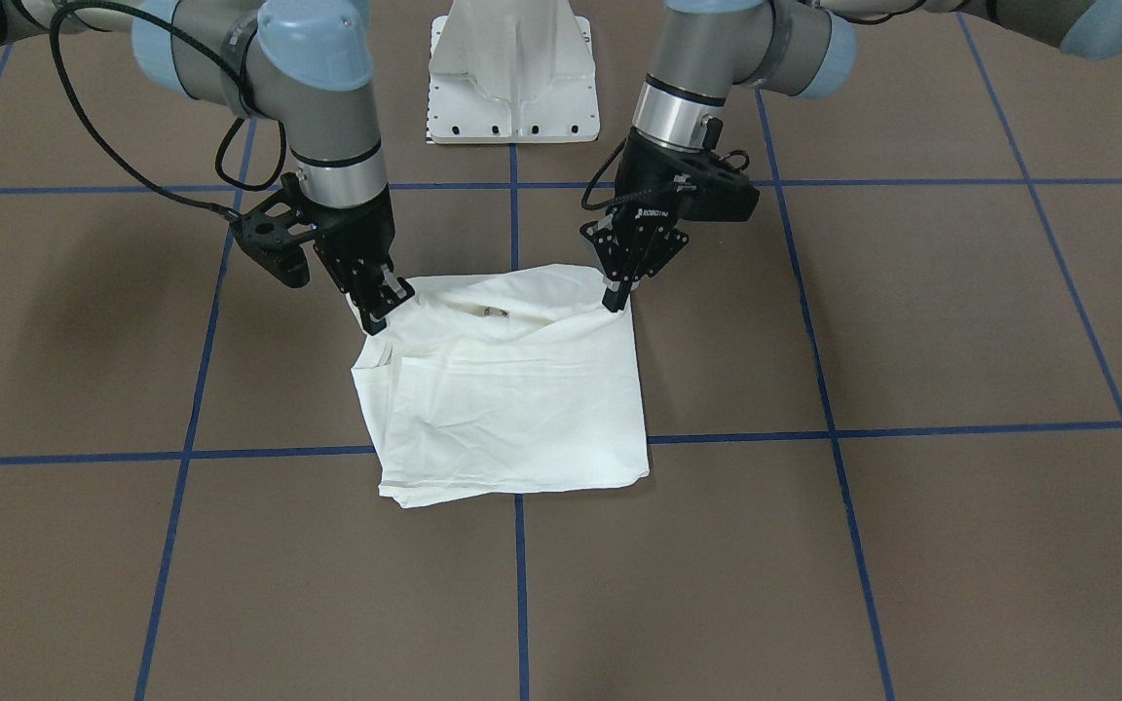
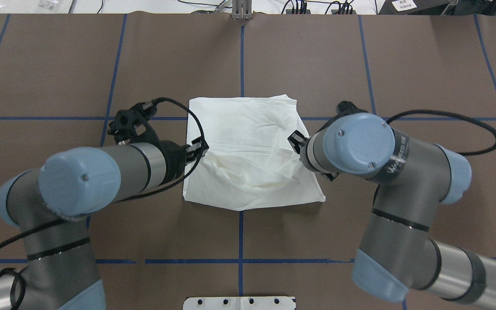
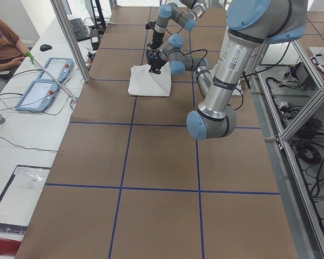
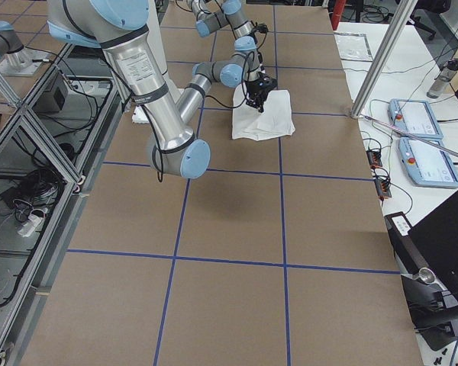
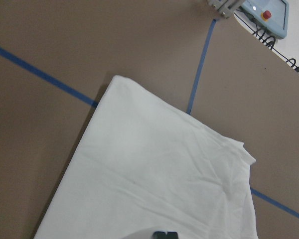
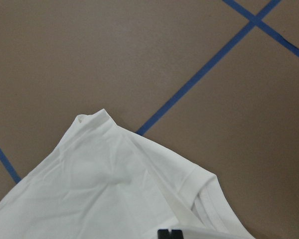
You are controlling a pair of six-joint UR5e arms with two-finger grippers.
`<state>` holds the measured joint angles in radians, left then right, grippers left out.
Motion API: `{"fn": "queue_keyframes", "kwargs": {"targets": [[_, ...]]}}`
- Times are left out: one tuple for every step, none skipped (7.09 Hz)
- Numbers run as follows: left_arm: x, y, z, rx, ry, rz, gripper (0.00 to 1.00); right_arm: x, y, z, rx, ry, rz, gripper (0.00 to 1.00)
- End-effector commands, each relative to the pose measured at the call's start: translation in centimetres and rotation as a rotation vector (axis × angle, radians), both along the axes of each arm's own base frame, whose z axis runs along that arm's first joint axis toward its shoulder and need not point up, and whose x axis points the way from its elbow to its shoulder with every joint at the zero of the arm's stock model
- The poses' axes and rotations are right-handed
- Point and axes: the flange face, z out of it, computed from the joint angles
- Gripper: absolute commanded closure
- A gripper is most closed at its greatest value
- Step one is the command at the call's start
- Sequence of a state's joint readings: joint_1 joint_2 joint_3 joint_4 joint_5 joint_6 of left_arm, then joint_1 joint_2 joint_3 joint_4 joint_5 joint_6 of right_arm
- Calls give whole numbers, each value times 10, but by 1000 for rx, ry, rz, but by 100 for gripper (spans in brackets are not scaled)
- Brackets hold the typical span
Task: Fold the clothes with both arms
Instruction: 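Fold the near edge over toward the collar with both grippers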
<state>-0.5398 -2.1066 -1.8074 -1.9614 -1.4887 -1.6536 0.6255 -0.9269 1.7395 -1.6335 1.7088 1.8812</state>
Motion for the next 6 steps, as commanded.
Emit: {"fn": "queue_keyframes", "kwargs": {"targets": [[19, -53, 21, 15, -3, -40, 100, -28, -76, 13, -12, -16, -3, 100], [28, -74, 32, 28, -34, -46, 100, -33, -97, 17, 0, -8, -29, 100], [26, -92, 48, 47, -30, -64, 100, -46, -113, 14, 3, 18, -49, 100], [21, -116, 65, 79, -64, -75, 77, -48, -126, 23, 31, 27, -60, 4], [6, -134, 72, 109, -97, -85, 55, -31, -155, 44, 80, 39, -86, 0], [-12, -149, 77, 110, -110, -71, 50, 9, -187, 55, 101, 56, -123, 0]]}}
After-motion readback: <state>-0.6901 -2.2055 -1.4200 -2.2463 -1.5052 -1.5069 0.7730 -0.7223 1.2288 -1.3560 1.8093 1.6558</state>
